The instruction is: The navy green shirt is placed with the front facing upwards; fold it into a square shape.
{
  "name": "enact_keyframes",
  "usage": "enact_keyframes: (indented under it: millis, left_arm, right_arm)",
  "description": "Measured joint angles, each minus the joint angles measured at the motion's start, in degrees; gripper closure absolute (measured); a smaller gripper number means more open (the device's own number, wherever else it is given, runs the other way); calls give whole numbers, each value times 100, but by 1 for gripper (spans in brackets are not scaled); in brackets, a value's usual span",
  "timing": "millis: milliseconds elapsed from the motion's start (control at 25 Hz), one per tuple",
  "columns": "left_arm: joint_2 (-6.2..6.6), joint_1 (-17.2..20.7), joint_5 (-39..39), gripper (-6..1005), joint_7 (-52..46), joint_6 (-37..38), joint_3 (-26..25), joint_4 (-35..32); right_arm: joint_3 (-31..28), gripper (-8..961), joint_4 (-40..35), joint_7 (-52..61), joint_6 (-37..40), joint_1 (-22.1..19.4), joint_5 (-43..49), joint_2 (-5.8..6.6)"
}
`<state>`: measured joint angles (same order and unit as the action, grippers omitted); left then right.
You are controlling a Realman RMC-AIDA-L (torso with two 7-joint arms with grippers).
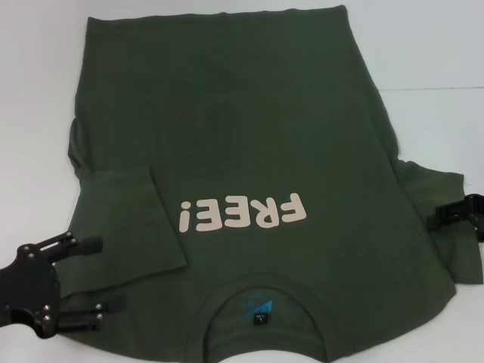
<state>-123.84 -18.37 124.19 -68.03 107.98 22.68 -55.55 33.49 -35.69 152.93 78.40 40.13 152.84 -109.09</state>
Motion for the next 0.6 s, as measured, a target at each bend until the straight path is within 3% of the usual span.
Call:
enact_keyframes:
  millis: [600]
  left_arm:
    - [0,0,-9,62,0,-8,-1,0]
  right_arm:
    - [44,443,1,-25,24,-8,26,44]
